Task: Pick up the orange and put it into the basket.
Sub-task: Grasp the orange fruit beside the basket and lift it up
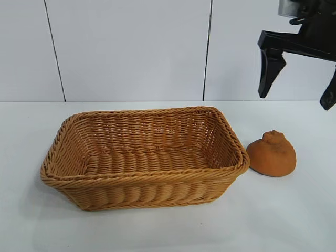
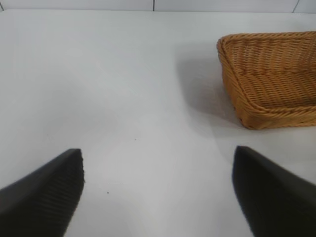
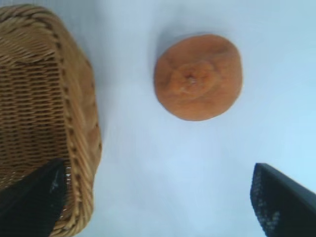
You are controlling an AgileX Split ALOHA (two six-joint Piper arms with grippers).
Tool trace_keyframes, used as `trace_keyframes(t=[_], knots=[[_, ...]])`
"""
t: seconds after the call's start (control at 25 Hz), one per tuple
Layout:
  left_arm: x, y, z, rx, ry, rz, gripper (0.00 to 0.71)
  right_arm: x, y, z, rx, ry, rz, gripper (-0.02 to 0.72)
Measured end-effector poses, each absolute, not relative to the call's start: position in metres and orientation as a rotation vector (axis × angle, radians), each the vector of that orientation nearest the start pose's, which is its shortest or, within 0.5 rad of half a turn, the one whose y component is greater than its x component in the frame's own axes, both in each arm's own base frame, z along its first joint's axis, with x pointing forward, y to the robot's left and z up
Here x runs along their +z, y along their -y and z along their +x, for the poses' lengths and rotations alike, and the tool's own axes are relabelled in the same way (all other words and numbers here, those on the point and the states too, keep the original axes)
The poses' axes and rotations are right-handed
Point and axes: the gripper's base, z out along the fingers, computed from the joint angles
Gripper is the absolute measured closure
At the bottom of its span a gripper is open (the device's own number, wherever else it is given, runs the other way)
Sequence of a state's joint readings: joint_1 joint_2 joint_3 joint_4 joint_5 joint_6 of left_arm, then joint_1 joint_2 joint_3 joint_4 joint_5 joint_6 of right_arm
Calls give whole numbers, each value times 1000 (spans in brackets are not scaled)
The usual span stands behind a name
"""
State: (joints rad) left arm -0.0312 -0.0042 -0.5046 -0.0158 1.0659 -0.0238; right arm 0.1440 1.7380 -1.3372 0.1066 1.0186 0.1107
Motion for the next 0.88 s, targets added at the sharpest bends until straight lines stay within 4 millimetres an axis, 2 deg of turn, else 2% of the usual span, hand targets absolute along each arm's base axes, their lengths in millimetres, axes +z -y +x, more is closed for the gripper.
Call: trace_keyframes(t=[0.16,0.4,0.88], knots=[[278,1,-6,-53,-2041,8,121,251,-44,350,179,-2896,78,10],[278,1,-6,-53,-2041,8,121,248,-47,356,227,-2859,109,10],[278,1,-6,-53,-2036,8,121,169,-52,385,252,-2956,181,10]])
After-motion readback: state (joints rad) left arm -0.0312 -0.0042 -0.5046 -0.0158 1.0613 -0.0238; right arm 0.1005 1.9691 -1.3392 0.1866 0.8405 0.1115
